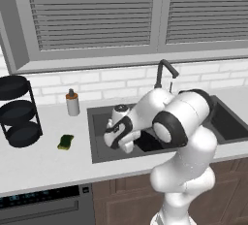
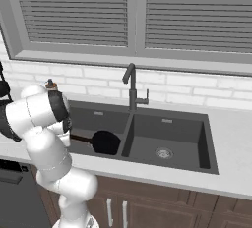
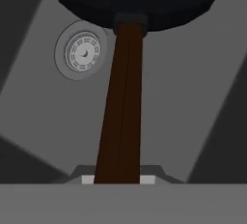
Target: Pick the pan and sponge and place them into the sink. Then turn on the water.
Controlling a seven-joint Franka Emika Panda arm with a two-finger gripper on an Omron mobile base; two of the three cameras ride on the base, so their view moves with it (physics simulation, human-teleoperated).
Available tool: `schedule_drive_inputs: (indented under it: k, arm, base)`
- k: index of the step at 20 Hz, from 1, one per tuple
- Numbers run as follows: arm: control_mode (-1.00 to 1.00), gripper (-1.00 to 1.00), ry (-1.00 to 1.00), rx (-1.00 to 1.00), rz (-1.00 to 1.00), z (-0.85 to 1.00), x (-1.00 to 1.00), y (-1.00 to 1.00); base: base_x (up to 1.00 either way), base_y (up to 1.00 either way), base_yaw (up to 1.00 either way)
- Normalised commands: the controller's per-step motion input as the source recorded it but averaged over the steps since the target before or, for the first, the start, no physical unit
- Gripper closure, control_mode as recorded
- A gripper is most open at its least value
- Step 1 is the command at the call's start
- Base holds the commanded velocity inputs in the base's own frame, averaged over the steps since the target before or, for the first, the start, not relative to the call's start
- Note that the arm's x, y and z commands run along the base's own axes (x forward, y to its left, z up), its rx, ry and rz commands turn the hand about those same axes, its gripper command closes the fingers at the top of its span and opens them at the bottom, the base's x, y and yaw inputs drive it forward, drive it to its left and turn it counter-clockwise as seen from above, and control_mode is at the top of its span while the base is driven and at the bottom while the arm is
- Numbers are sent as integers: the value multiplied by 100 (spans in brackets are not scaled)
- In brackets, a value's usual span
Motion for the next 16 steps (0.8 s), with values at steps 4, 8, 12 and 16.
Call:
schedule_drive_inputs:
  k: [4, 8, 12, 16]
  arm:
    - [-100, 100, 0, 0, -2, -64, 71, 0]
    - [-100, 100, 0, 0, -2, -57, 60, 0]
    - [-100, -100, 0, 0, -2, -45, 42, 0]
    - [-100, -100, 0, 0, -3, -37, 35, 0]
  base:
    - [0, 0, 0]
    - [0, 0, 0]
    - [0, 0, 0]
    - [0, 0, 0]
